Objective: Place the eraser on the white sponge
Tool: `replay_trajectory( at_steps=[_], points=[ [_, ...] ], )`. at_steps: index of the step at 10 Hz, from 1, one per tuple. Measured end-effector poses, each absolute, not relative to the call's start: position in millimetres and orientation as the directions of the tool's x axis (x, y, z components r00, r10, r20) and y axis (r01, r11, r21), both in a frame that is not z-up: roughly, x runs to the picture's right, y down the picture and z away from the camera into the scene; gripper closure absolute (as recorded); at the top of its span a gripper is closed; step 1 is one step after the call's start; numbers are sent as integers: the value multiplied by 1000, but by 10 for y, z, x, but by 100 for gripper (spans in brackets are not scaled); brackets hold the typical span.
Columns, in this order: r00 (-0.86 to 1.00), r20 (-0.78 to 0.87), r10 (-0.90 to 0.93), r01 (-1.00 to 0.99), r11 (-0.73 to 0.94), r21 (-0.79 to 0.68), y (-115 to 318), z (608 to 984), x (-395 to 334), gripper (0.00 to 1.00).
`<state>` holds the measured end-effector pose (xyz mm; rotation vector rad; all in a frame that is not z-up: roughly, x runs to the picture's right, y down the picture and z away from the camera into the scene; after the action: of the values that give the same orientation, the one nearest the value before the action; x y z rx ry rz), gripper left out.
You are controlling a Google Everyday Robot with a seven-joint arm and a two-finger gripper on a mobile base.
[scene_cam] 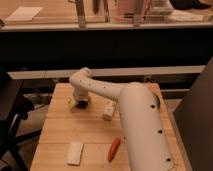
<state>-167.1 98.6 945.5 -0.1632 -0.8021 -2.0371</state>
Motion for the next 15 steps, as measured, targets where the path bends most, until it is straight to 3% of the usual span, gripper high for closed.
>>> replay_trajectory(
  at_steps=[15],
  points=[
    [-575,426,-699,800,-368,474,1037,9477,-1703,20]
  ],
)
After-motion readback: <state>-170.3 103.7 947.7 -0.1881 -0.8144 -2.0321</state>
